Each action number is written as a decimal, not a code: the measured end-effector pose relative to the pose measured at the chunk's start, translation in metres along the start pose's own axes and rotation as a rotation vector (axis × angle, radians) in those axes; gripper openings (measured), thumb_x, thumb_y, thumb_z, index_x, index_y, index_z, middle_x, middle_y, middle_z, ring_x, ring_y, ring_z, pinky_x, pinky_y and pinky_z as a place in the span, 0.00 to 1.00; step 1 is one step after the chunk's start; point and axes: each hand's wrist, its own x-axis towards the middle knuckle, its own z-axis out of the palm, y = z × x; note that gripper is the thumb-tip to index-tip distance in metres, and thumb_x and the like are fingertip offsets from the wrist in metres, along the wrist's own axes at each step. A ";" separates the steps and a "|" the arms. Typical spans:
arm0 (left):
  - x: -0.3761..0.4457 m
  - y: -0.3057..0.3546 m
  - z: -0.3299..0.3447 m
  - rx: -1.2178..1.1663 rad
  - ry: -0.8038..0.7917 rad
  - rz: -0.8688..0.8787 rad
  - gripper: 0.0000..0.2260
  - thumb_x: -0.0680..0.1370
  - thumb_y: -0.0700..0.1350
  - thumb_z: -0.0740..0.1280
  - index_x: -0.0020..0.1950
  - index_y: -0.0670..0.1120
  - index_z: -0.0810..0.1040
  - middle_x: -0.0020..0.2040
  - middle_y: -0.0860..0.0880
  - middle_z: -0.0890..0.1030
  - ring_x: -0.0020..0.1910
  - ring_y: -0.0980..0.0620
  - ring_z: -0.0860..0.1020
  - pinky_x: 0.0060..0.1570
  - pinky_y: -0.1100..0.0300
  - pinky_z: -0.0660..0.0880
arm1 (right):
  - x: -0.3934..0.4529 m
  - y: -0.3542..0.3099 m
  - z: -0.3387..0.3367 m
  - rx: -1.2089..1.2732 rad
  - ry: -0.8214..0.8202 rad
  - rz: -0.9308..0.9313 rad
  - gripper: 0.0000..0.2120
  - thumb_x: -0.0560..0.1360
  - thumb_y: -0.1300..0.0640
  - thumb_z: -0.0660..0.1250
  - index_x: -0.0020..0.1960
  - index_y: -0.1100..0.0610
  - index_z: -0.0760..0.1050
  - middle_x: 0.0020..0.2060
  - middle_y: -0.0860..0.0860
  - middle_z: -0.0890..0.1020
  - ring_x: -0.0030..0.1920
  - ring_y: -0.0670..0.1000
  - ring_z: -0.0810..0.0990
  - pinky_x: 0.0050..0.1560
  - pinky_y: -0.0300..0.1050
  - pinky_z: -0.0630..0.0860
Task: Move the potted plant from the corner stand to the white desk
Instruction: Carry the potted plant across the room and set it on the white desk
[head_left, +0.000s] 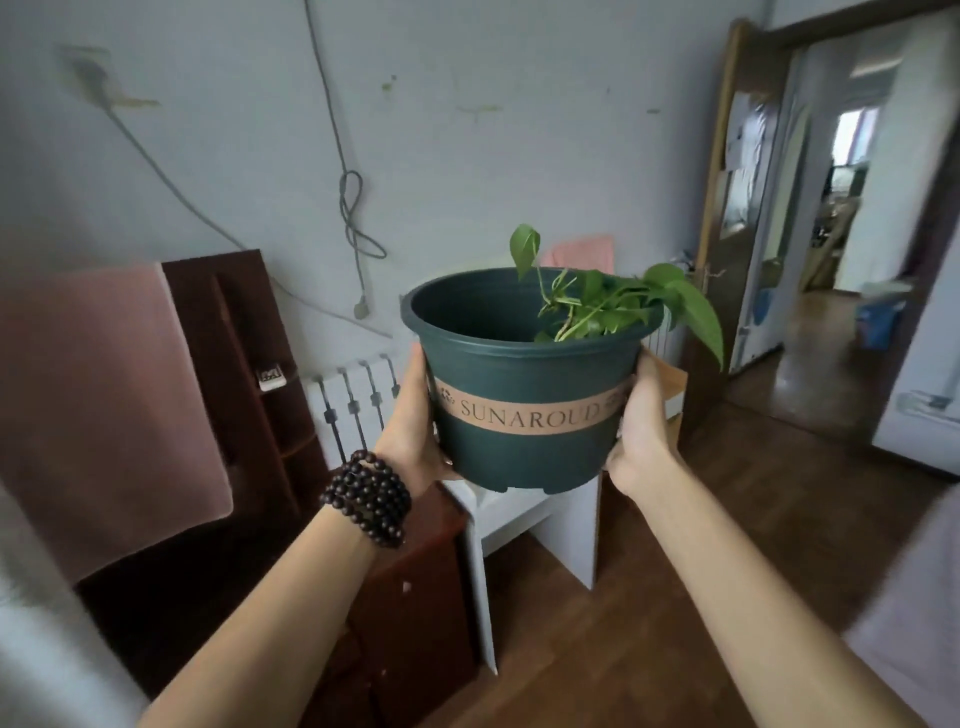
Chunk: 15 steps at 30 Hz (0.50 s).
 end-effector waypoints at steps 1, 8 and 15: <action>0.035 0.008 0.002 0.016 -0.013 -0.006 0.35 0.70 0.80 0.59 0.66 0.60 0.81 0.65 0.49 0.82 0.64 0.42 0.78 0.56 0.24 0.77 | 0.032 -0.002 0.009 0.024 0.009 -0.012 0.36 0.72 0.26 0.61 0.73 0.44 0.71 0.68 0.51 0.80 0.67 0.56 0.77 0.71 0.62 0.72; 0.218 0.045 0.029 0.080 -0.134 -0.069 0.36 0.69 0.81 0.59 0.65 0.59 0.81 0.64 0.47 0.83 0.63 0.36 0.80 0.47 0.19 0.76 | 0.181 -0.024 0.037 0.033 0.126 -0.096 0.37 0.68 0.25 0.60 0.70 0.44 0.75 0.64 0.50 0.83 0.64 0.56 0.80 0.70 0.61 0.74; 0.387 0.033 0.102 0.129 -0.329 -0.128 0.39 0.69 0.82 0.56 0.70 0.59 0.78 0.67 0.48 0.81 0.64 0.39 0.78 0.55 0.23 0.77 | 0.304 -0.051 0.009 0.005 0.264 -0.227 0.32 0.76 0.26 0.51 0.58 0.45 0.84 0.47 0.47 0.90 0.58 0.53 0.84 0.55 0.53 0.79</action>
